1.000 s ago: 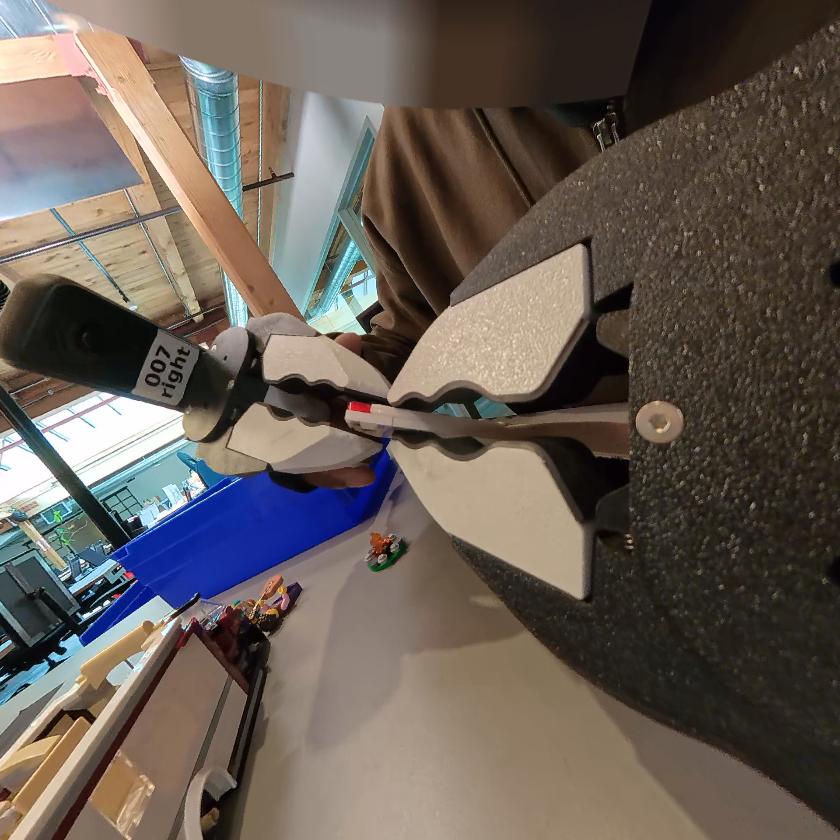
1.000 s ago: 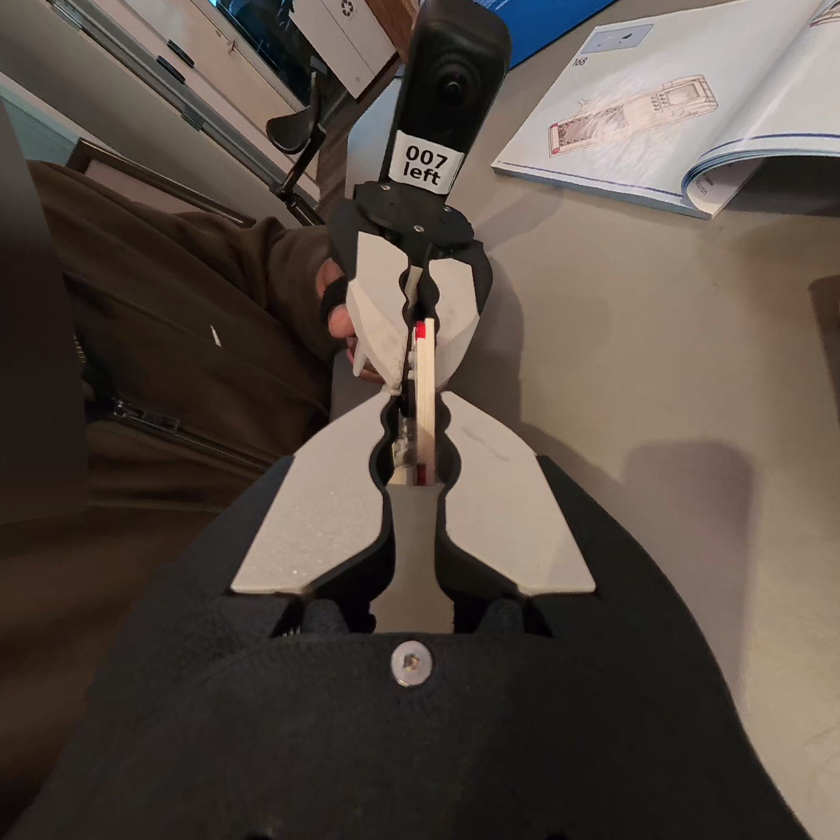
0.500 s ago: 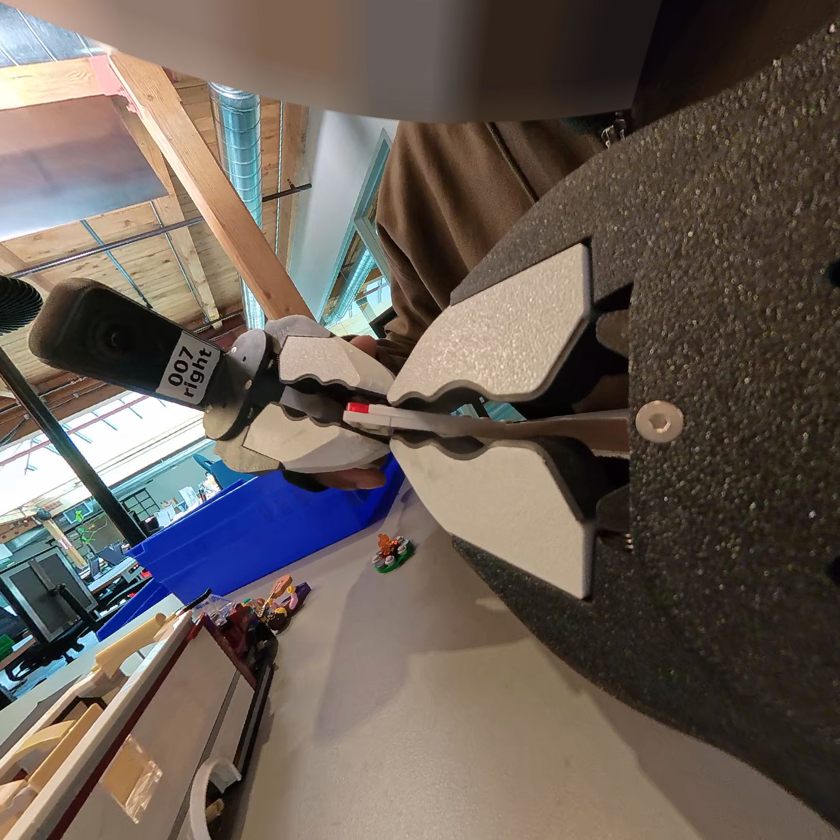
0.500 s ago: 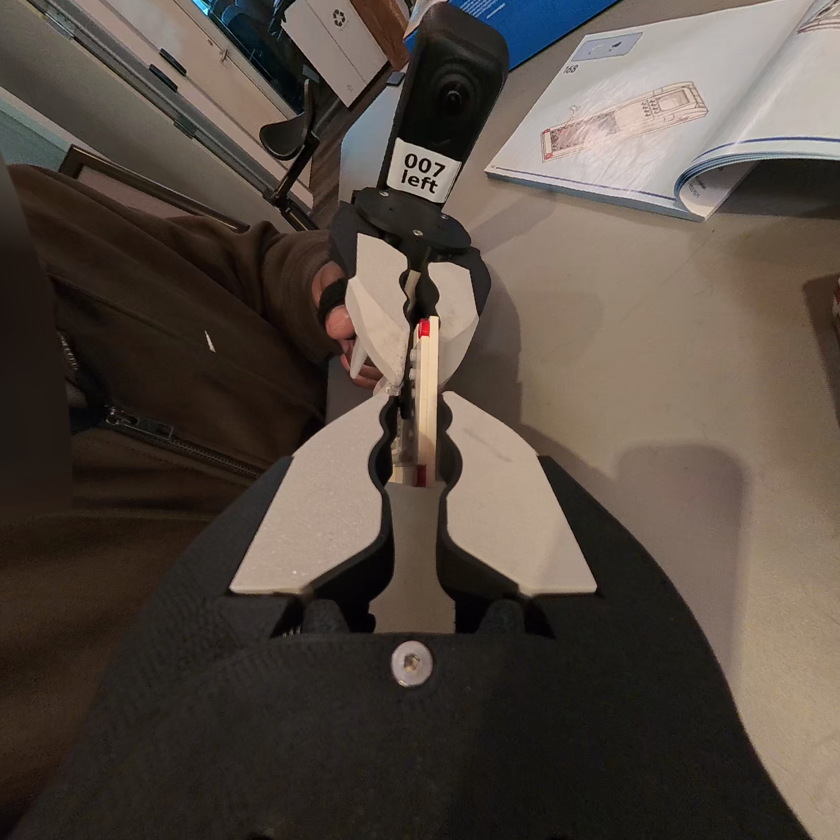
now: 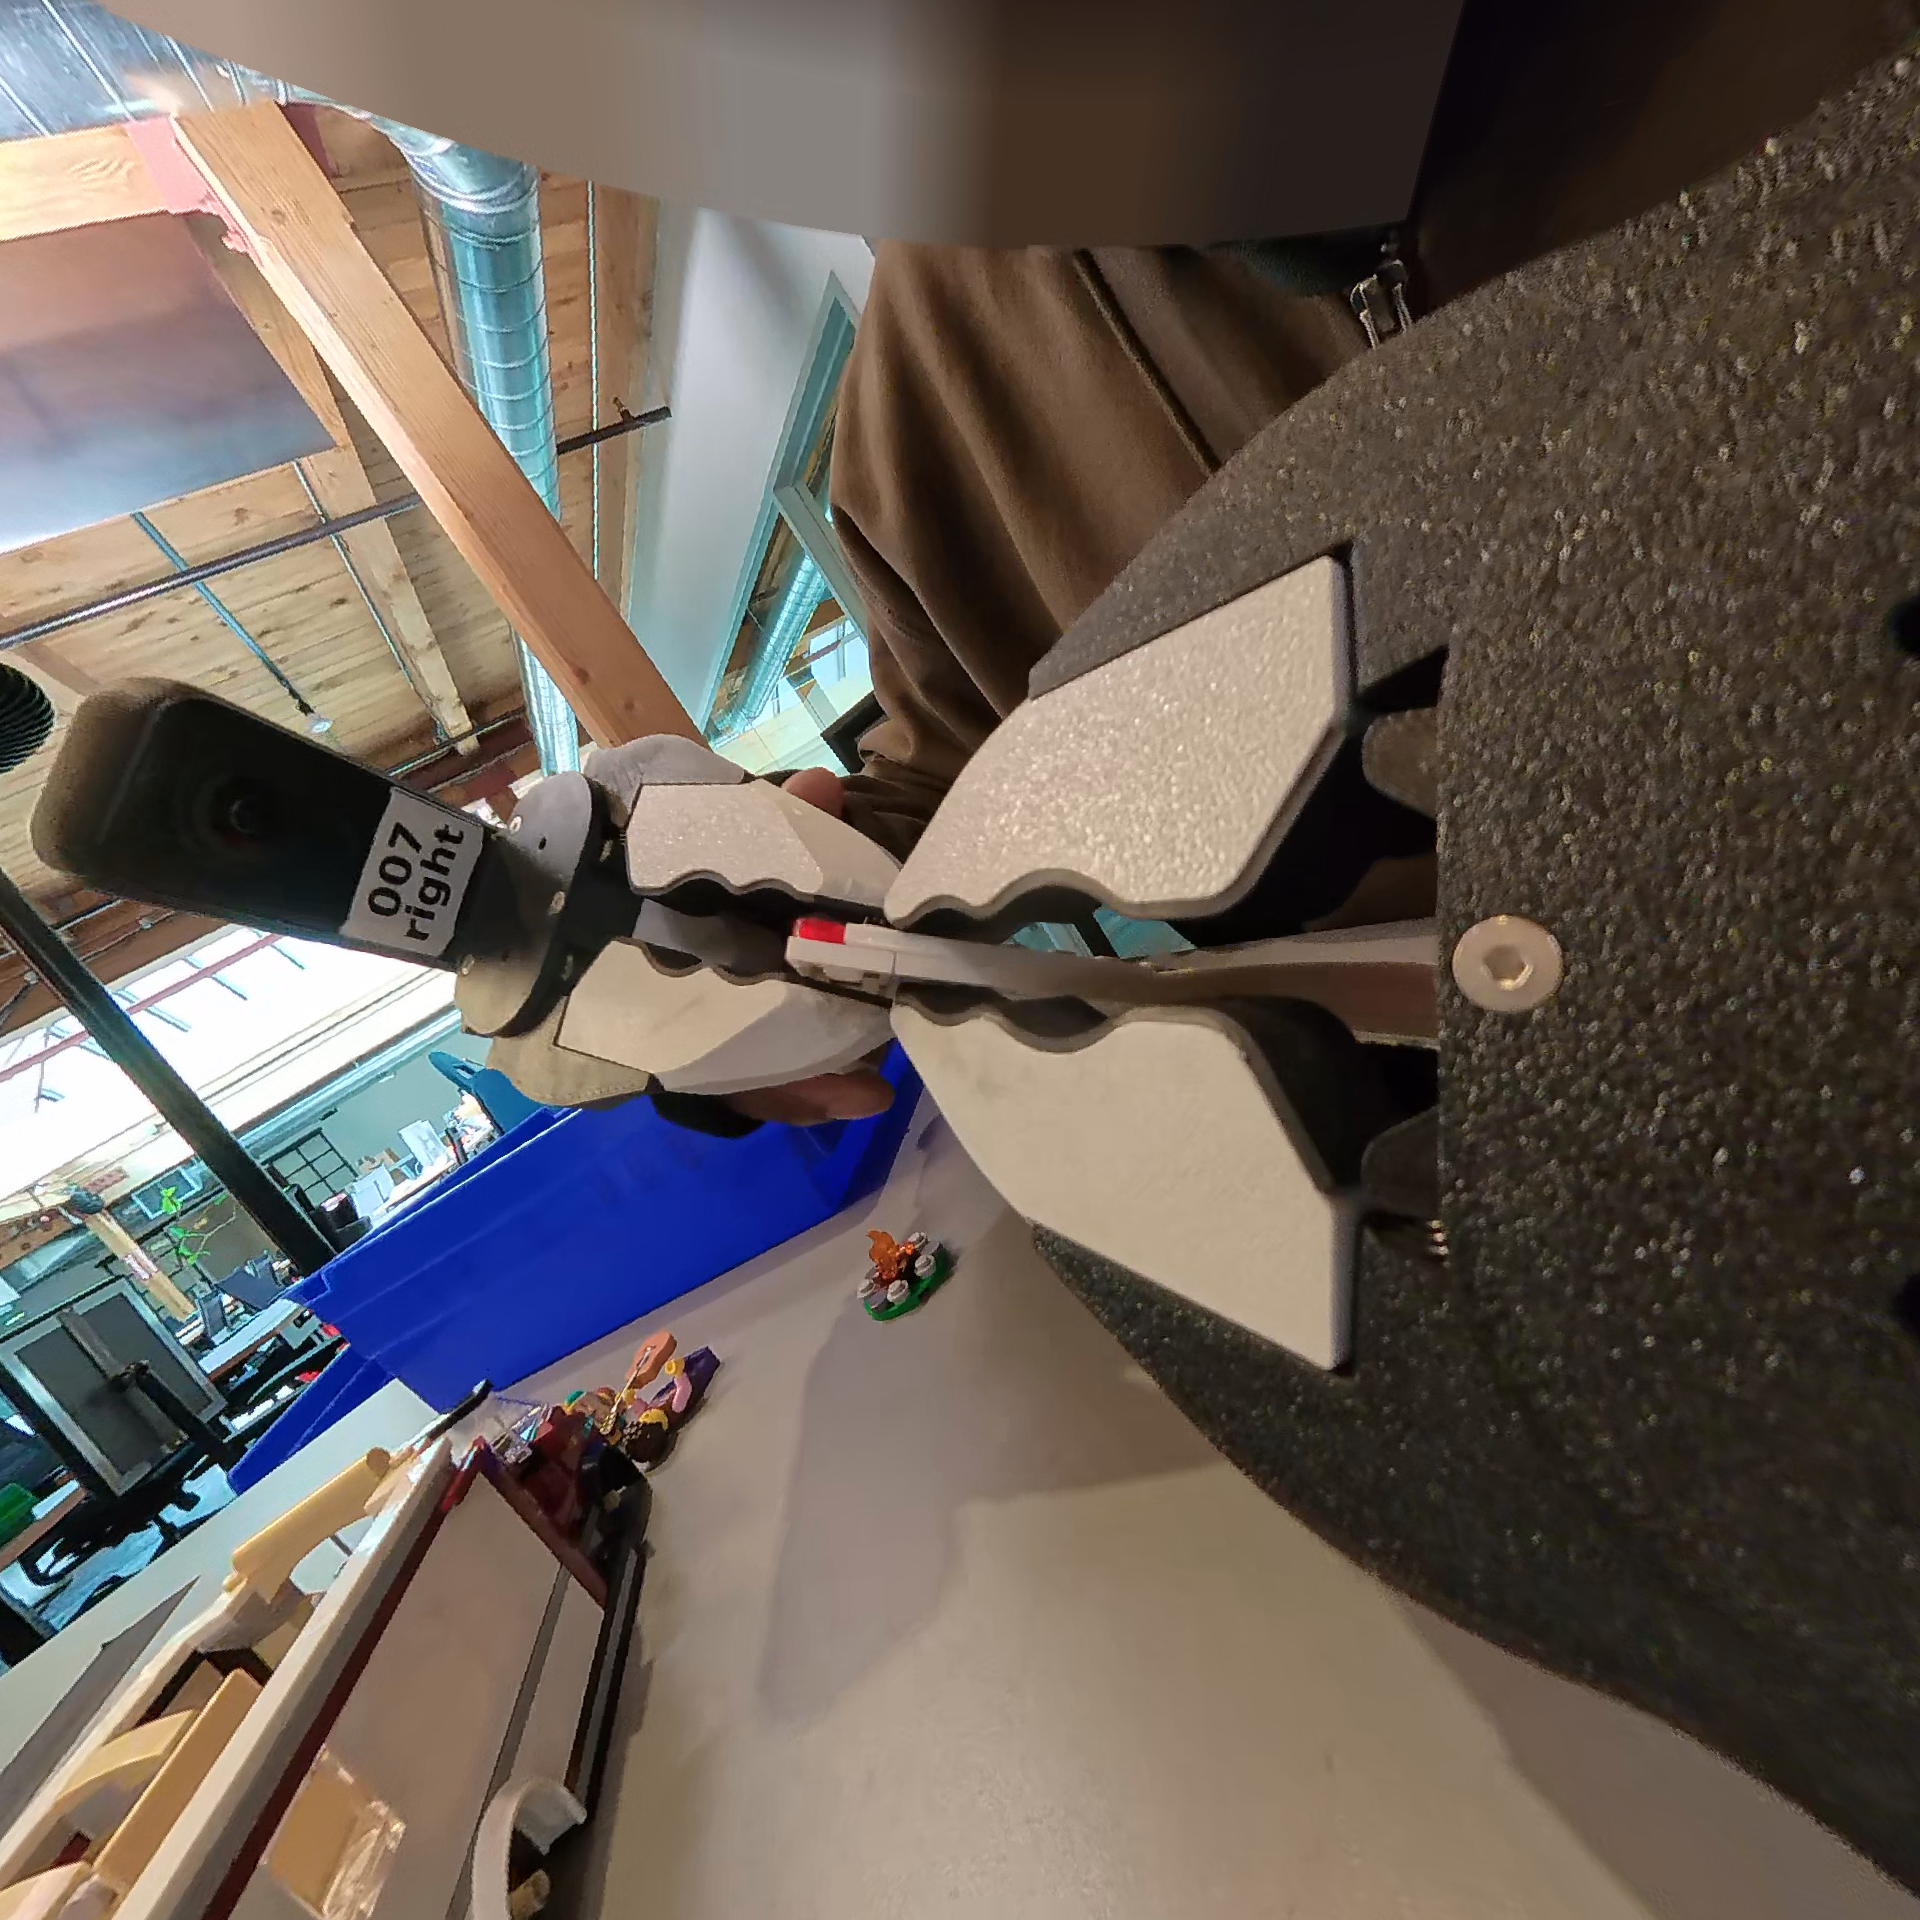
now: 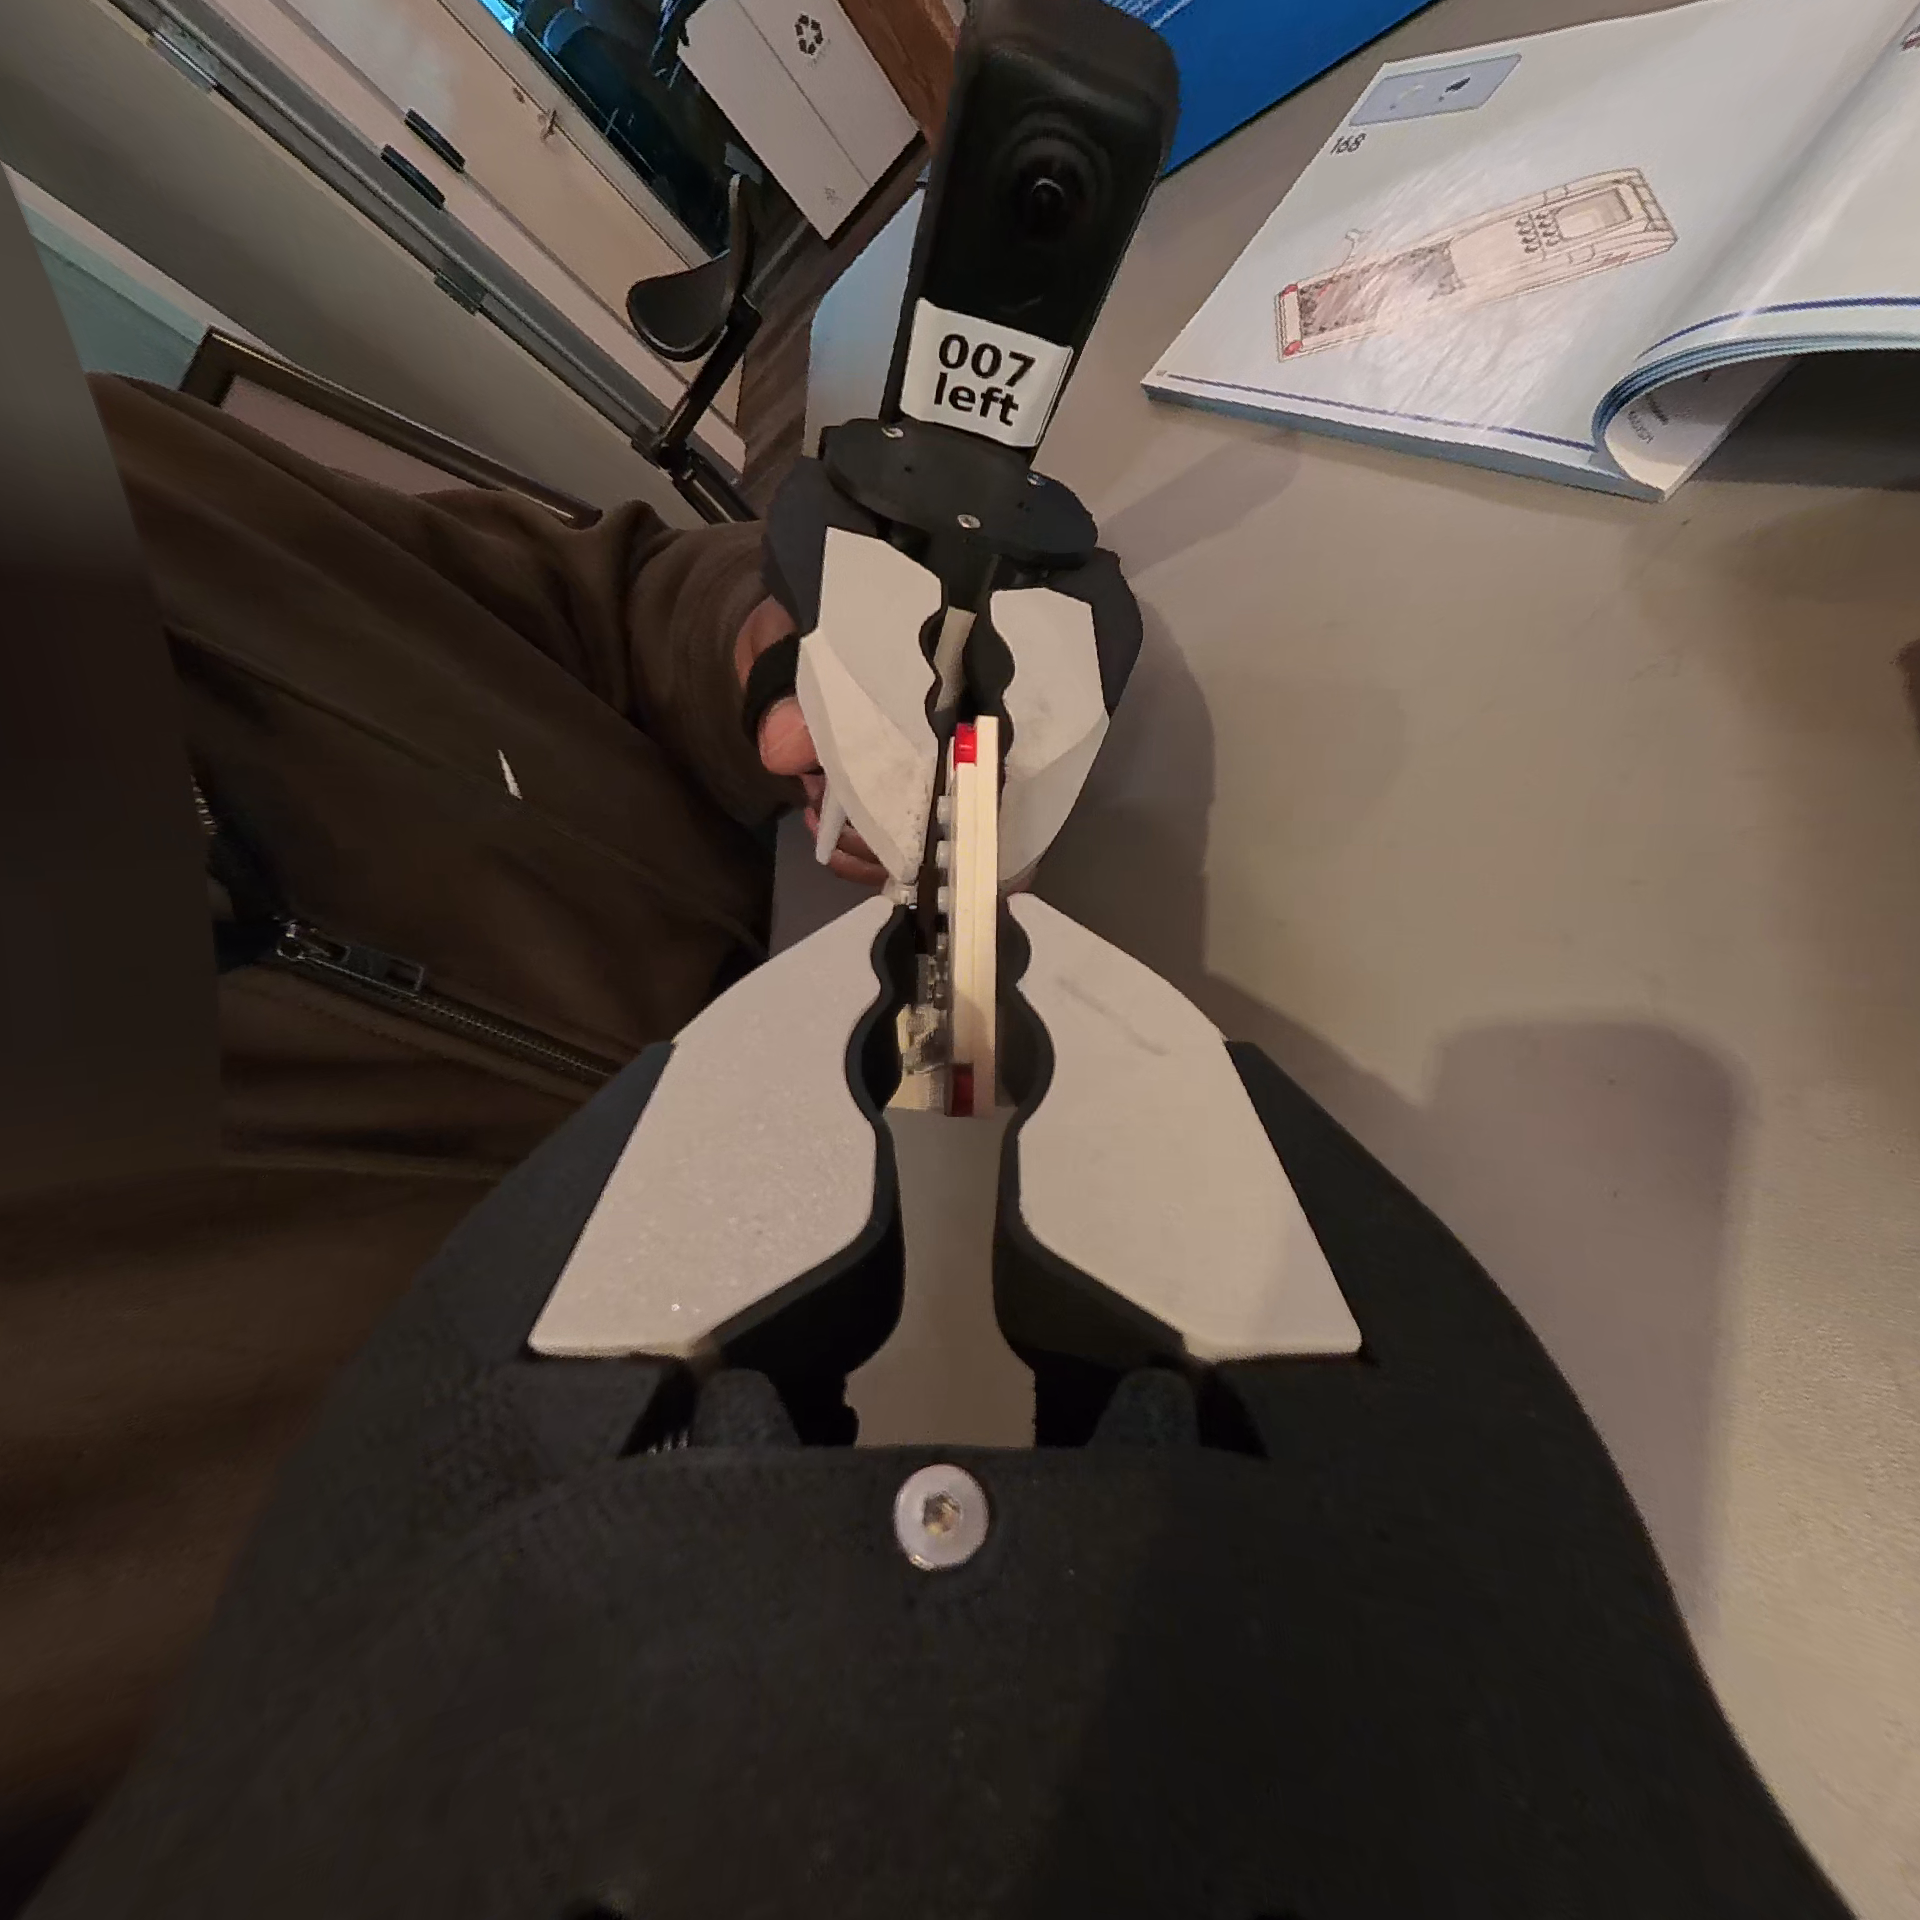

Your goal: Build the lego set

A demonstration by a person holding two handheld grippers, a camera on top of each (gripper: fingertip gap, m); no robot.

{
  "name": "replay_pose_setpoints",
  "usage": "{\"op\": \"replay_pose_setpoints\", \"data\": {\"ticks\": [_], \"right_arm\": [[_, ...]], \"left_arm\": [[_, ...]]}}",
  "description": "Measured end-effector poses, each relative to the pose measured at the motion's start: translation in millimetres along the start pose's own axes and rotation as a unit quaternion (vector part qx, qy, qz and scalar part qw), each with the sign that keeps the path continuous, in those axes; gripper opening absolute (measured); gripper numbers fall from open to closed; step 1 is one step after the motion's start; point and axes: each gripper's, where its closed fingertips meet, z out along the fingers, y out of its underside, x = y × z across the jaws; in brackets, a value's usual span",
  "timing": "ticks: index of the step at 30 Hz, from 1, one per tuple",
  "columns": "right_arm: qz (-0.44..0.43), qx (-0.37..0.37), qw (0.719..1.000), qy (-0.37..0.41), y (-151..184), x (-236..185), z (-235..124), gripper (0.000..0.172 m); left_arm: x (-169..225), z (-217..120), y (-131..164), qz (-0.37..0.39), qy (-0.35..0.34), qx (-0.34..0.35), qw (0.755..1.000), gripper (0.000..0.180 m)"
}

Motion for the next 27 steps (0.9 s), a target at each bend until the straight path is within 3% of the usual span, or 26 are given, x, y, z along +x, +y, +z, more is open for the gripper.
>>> {"op": "replay_pose_setpoints", "data": {"ticks": [18,27], "right_arm": [[0.012,0.048,0.999,-0.003,-5.6,1.5,0.0,0.013],[0.047,0.132,0.990,0.009,-15.6,2.6,0.0,0.014]], "left_arm": [[-1.6,-1.1,-3.6,-0.005,0.007,0.018,1.000,0.009],[0.1,-3.7,-11.9,-0.028,0.026,0.057,0.998,0.009]]}}
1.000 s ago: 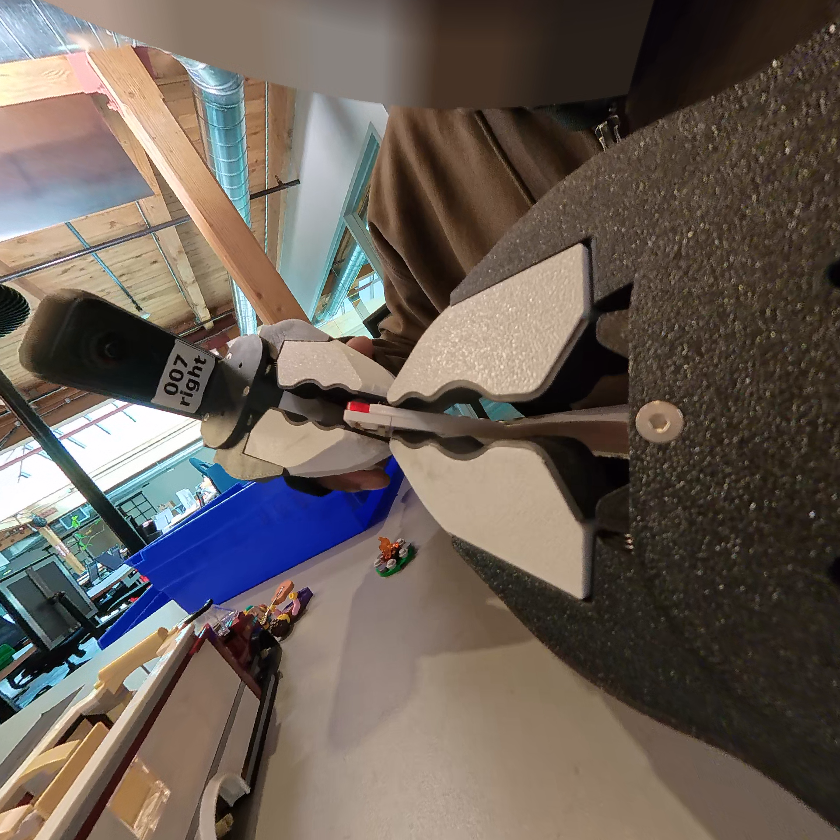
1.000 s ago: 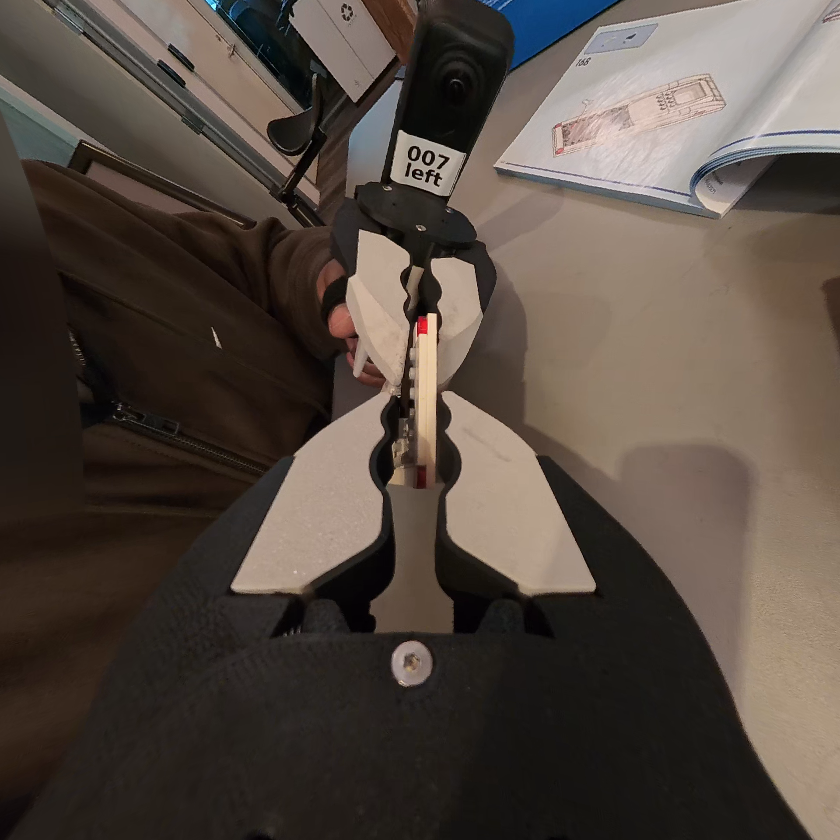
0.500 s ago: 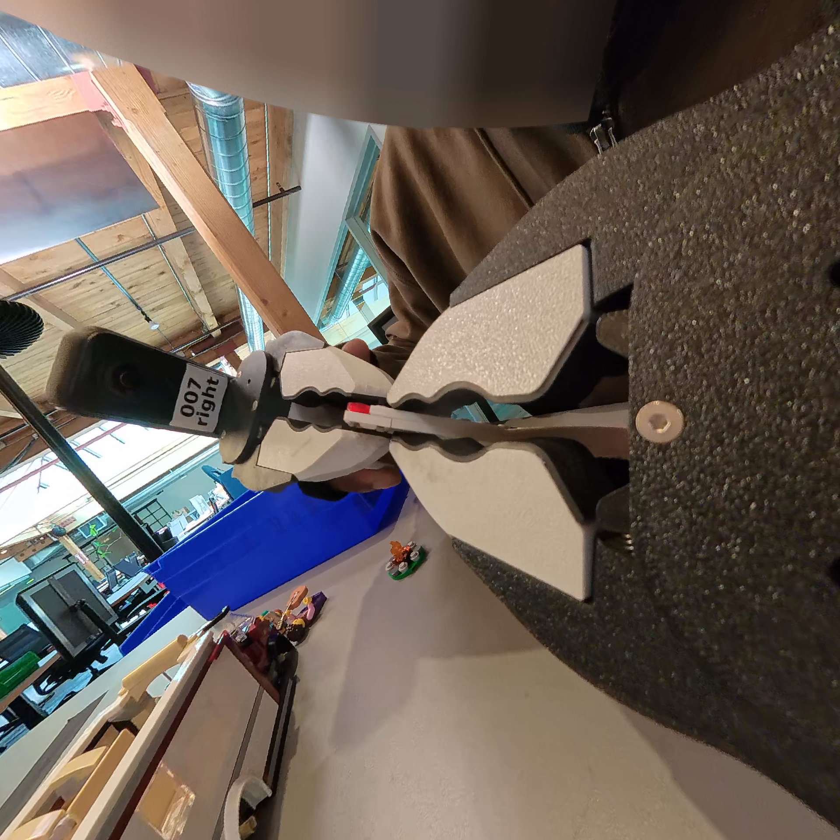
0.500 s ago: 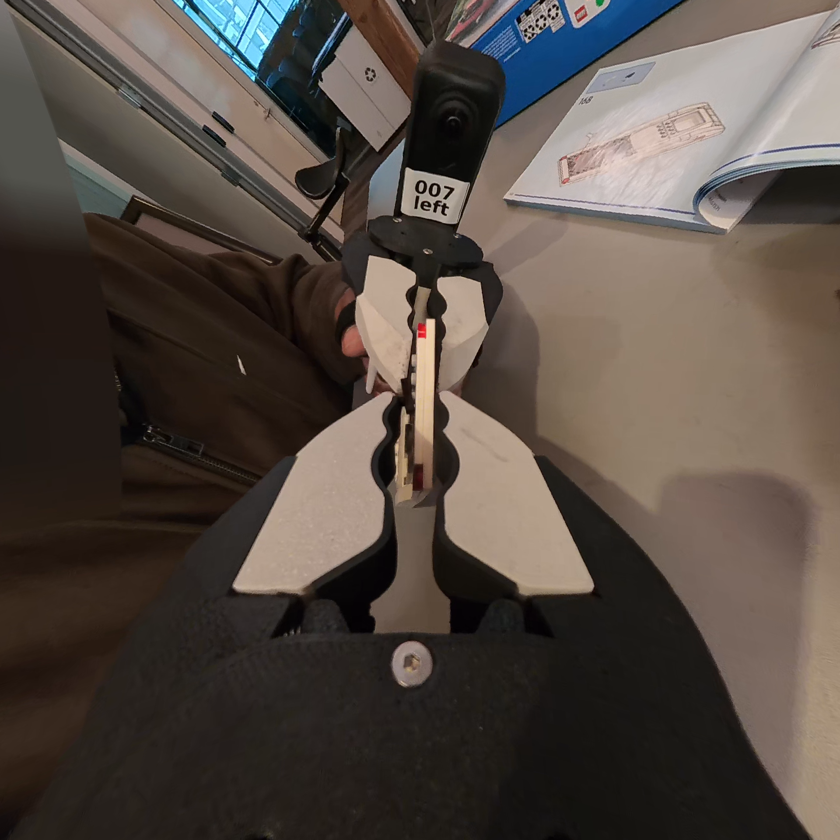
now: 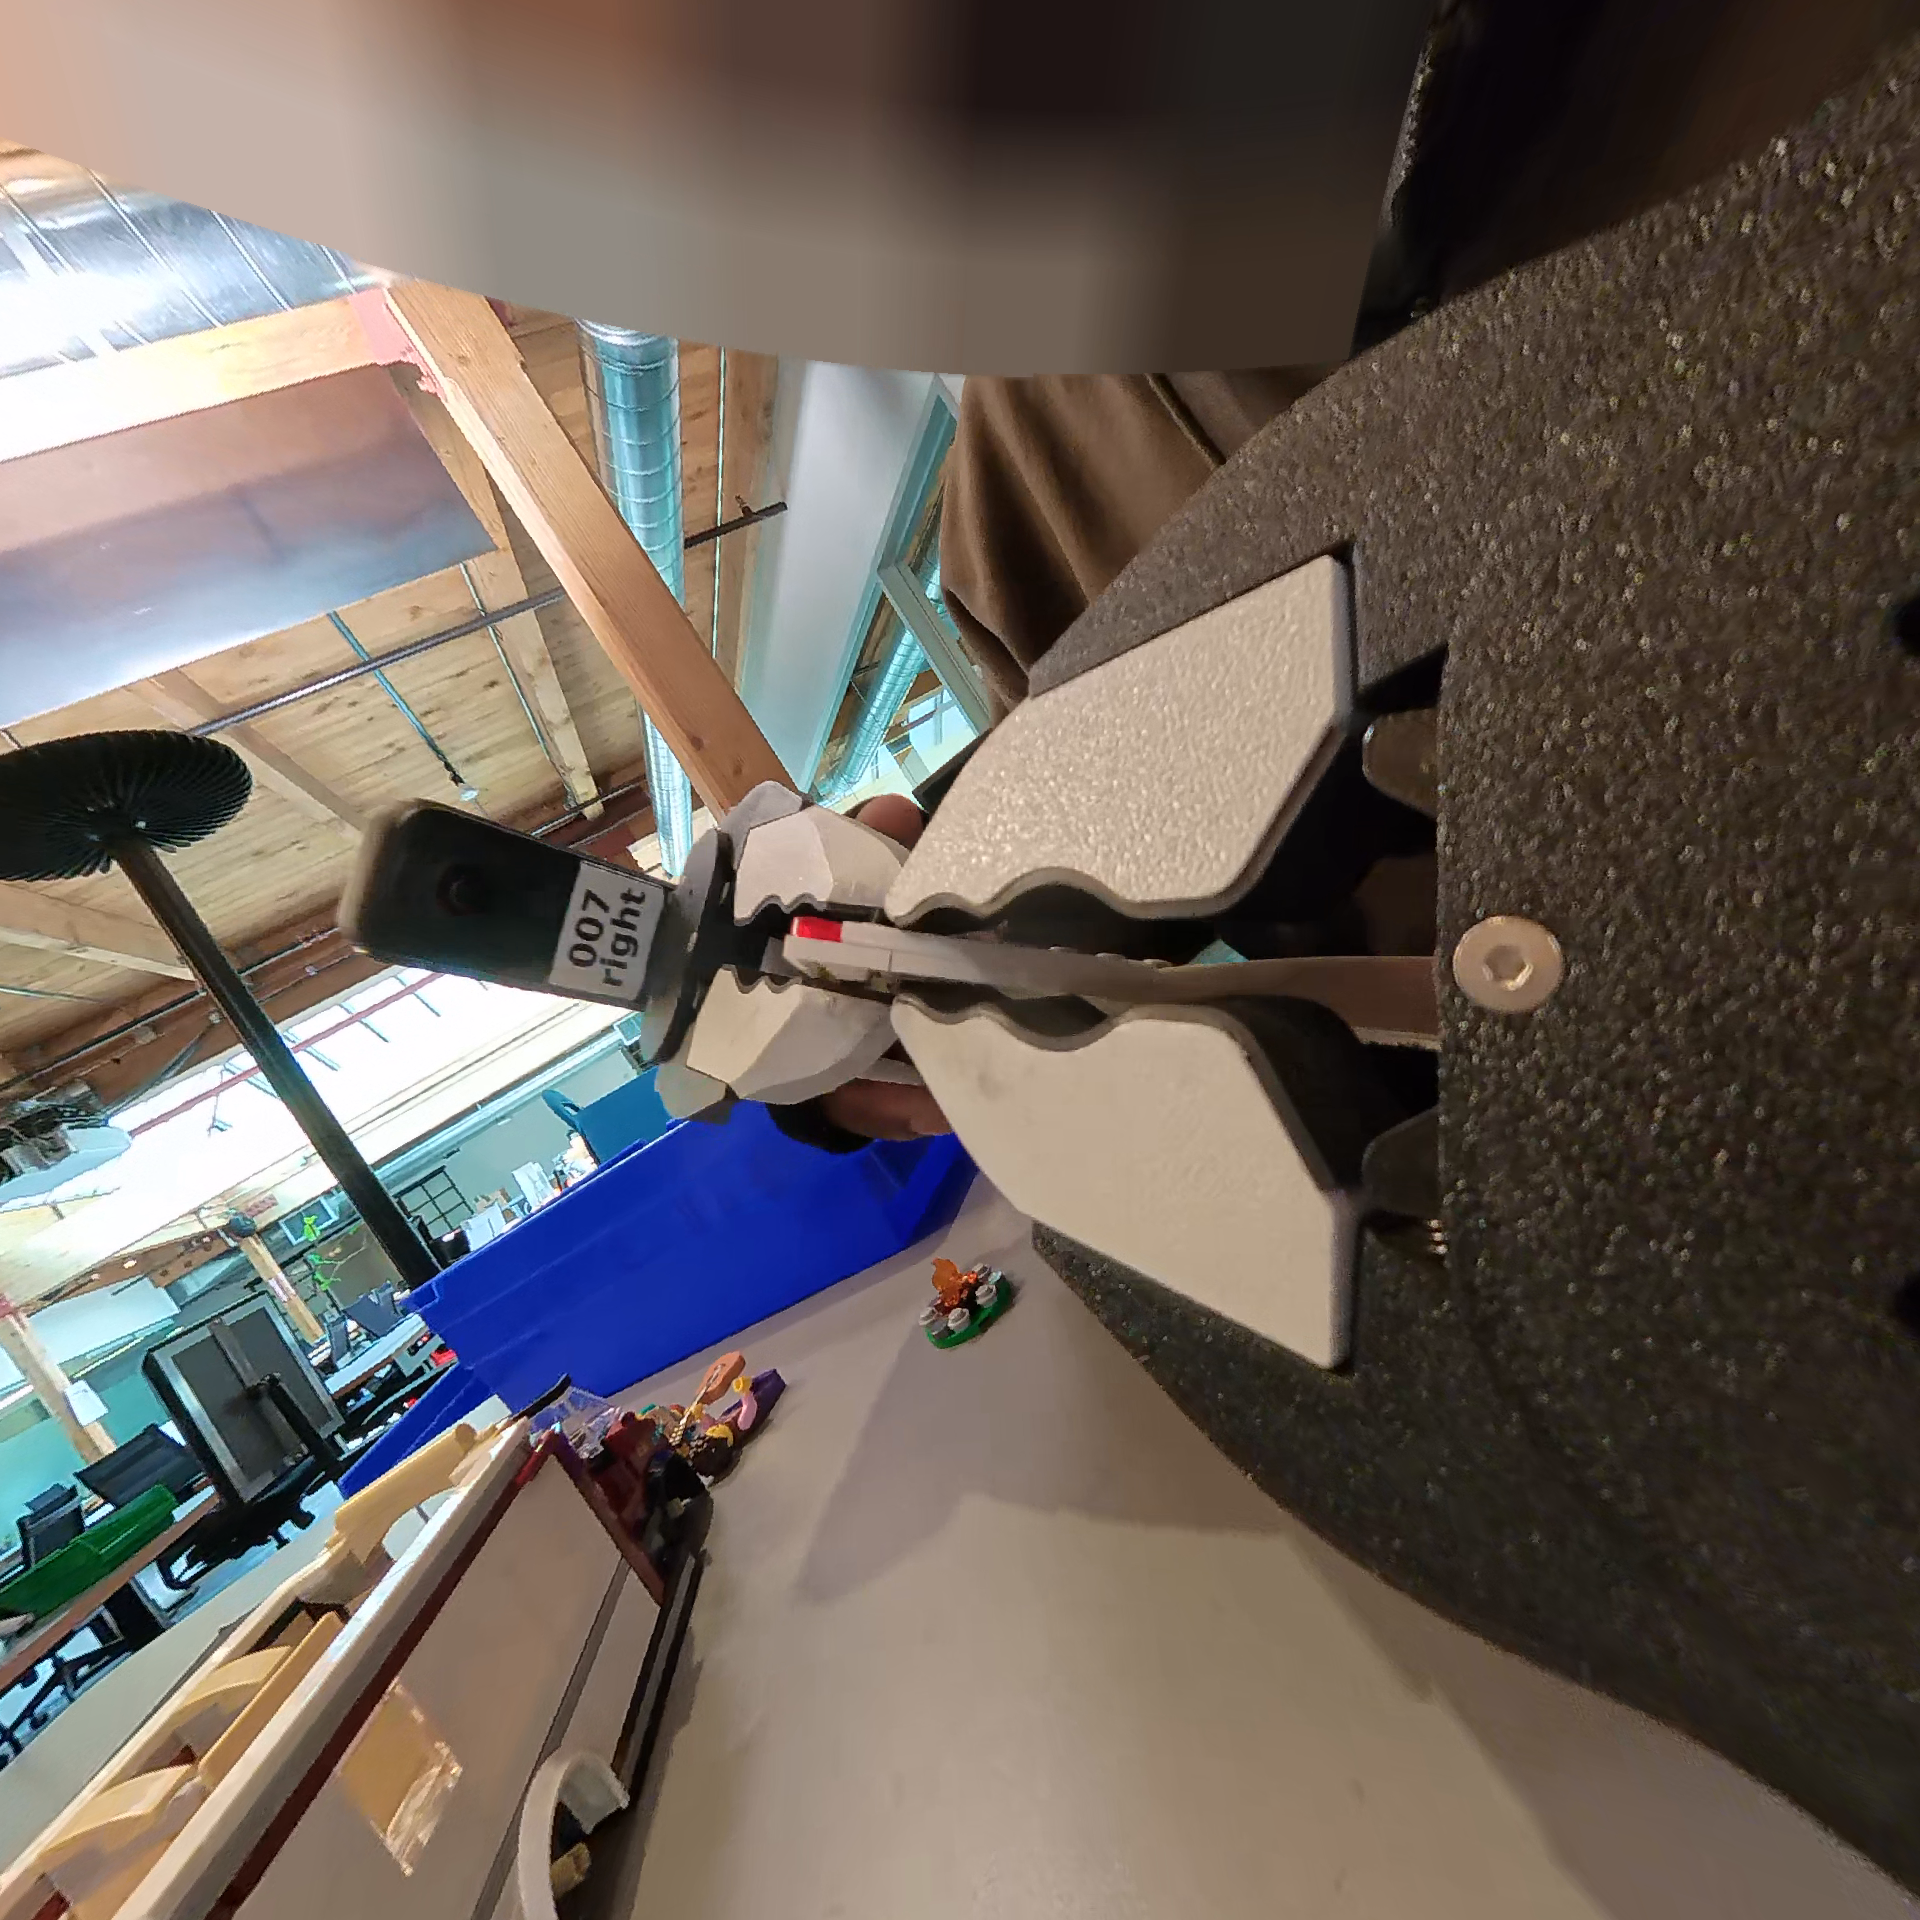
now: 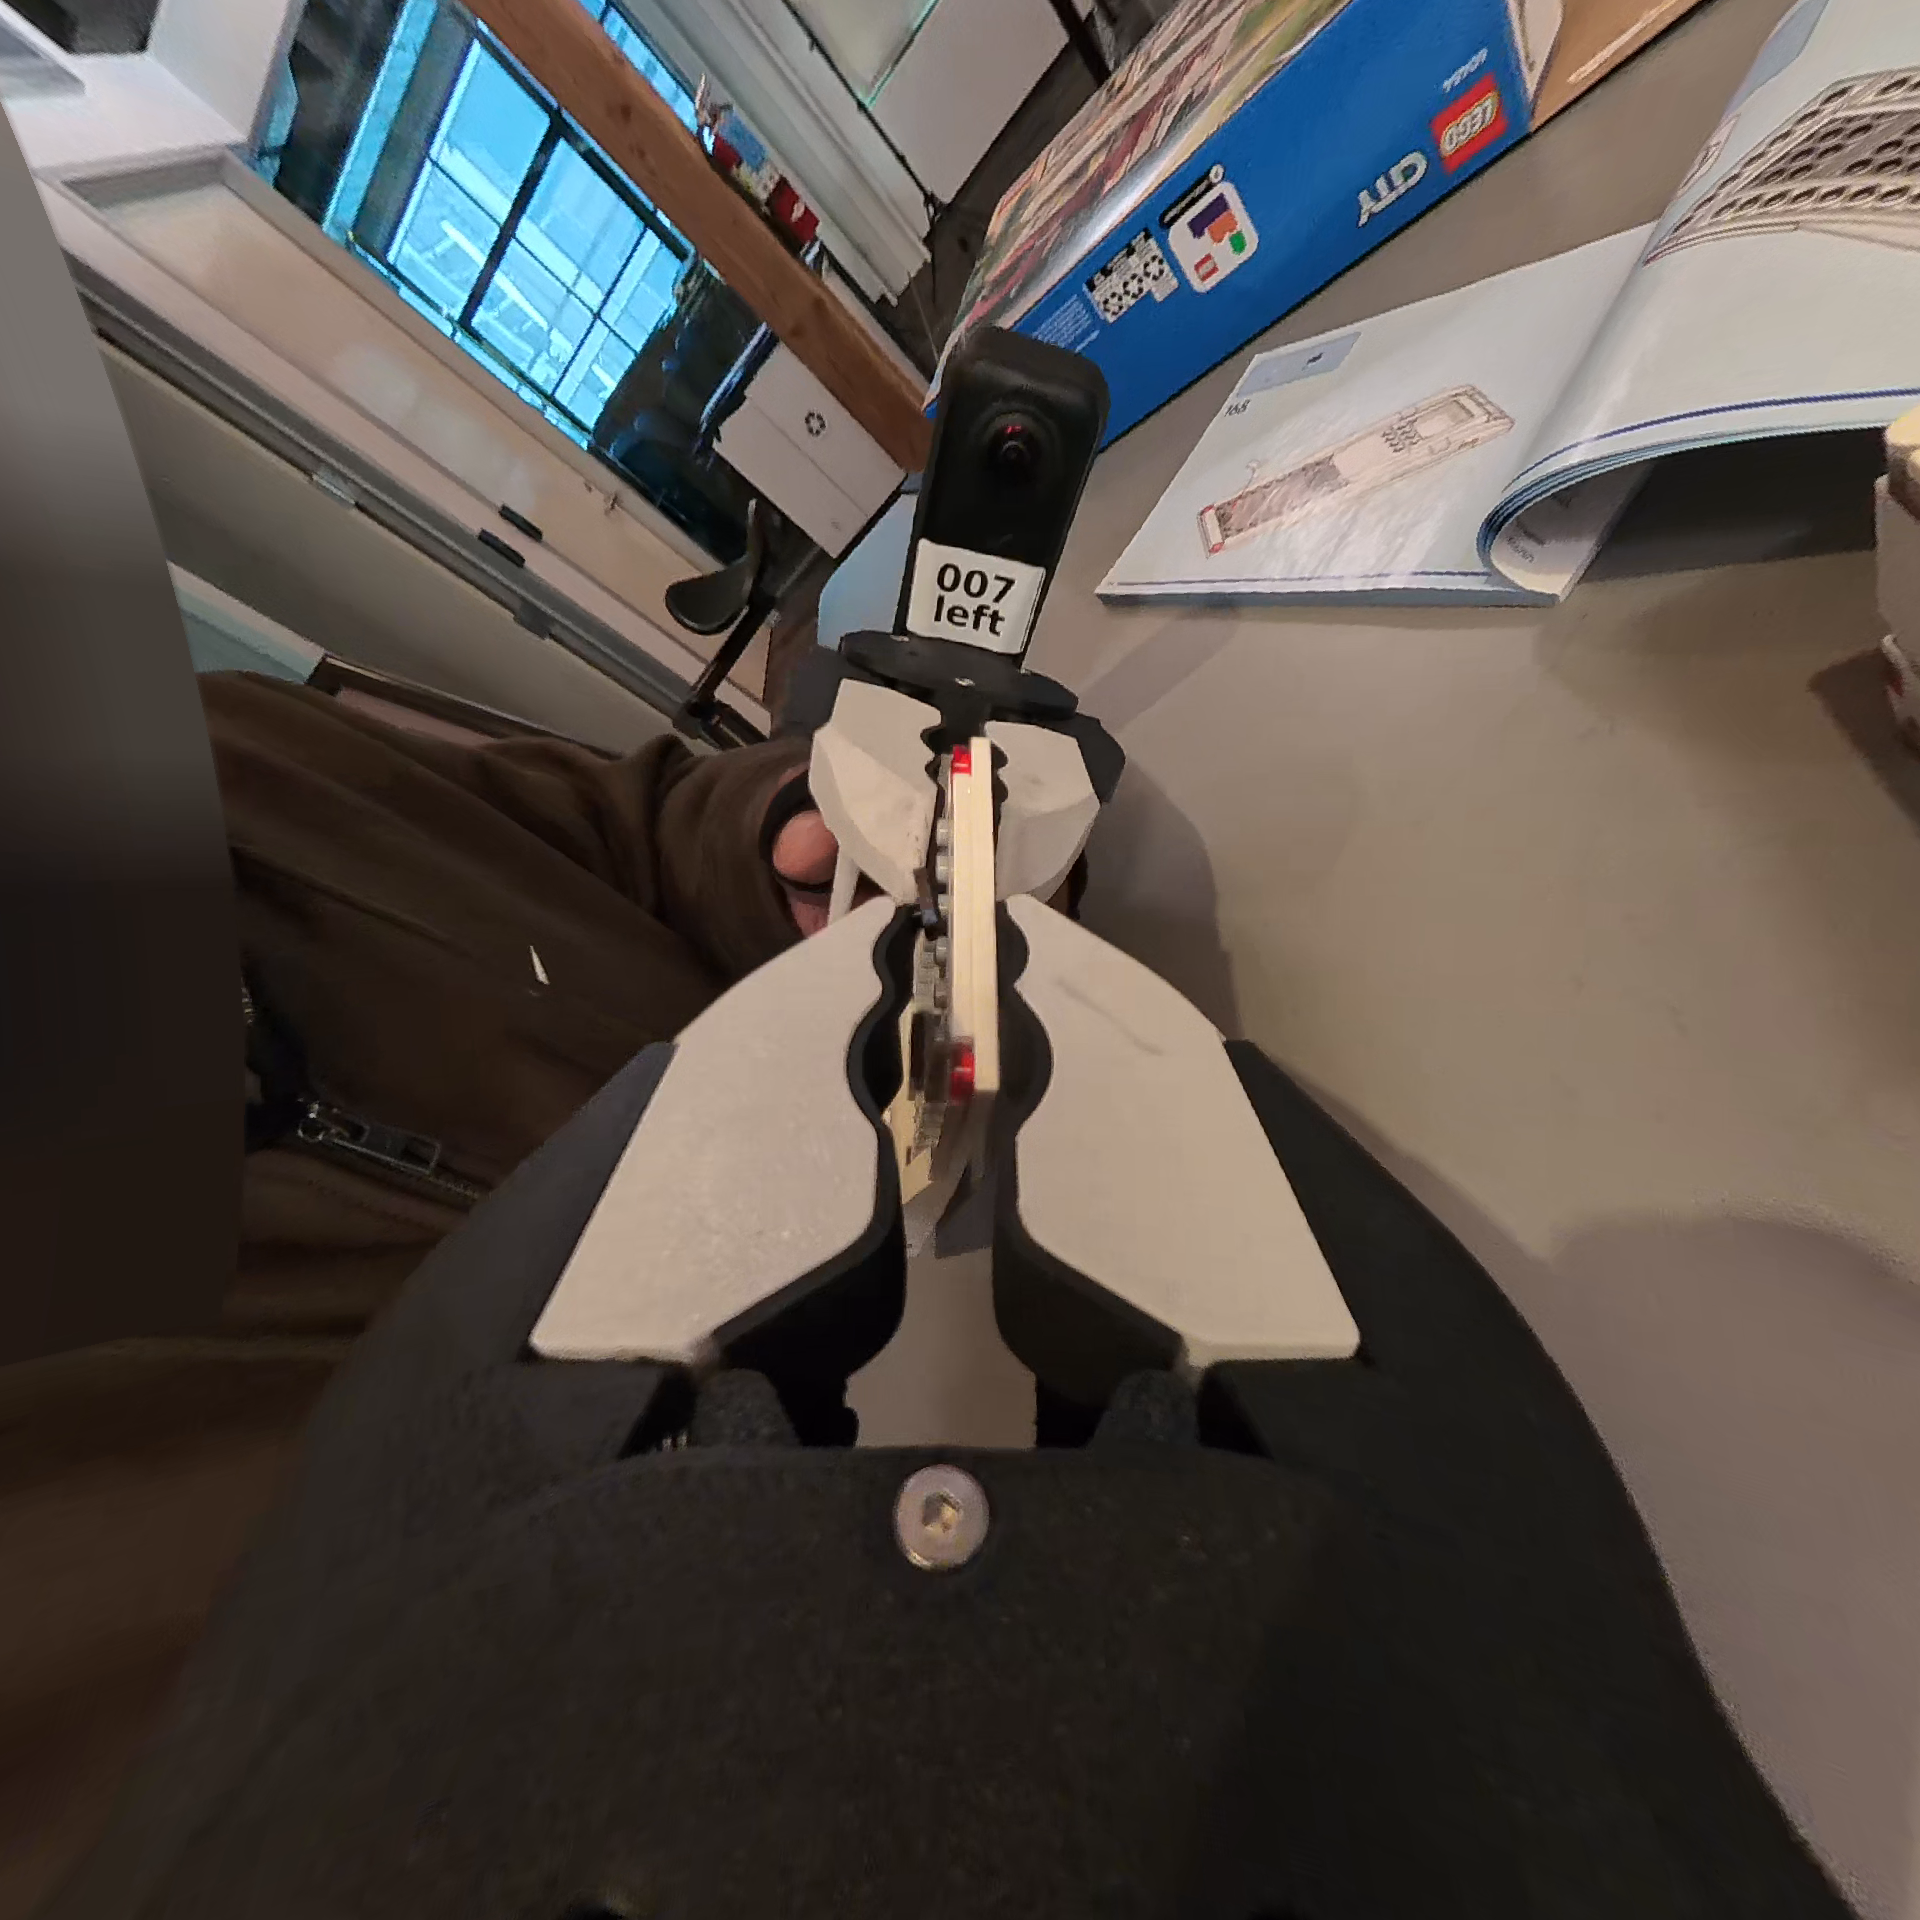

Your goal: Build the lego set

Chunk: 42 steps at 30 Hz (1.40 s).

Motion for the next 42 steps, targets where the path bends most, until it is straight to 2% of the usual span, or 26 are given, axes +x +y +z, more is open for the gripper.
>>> {"op": "replay_pose_setpoints", "data": {"ticks": [9,17,22,28,33,37,42], "right_arm": [[0.027,0.057,0.998,0.003,-4.0,2.1,-0.5,0.013],[0.078,0.087,0.993,0.017,2.7,19.5,2.8,0.016],[0.104,0.110,0.988,0.025,7.4,24.4,3.1,0.018],[0.086,0.105,0.989,0.053,14.8,27.4,-0.3,0.023],[0.037,0.091,0.991,0.096,17.0,29.8,-10.3,0.028],[-0.074,0.047,0.986,0.140,21.1,24.8,-17.9,0.030],[-0.256,-0.018,0.944,0.209,19.7,20.7,-26.1,0.031]], "left_arm": [[0.0,-1.7,-6.2,-0.039,0.015,0.034,0.999,0.010],[-17.1,-5.5,-0.3,-0.174,0.001,0.127,0.976,0.009],[-21.4,-7.0,1.9,-0.185,-0.030,0.163,0.969,0.010],[-22.0,-6.3,7.7,-0.216,-0.050,0.174,0.960,0.010],[-26.0,-7.2,12.8,-0.240,-0.075,0.174,0.952,0.009],[-21.8,-5.0,15.8,-0.243,-0.081,0.168,0.952,0.010],[-16.5,-5.0,16.3,-0.227,-0.102,0.169,0.954,0.010]]}}
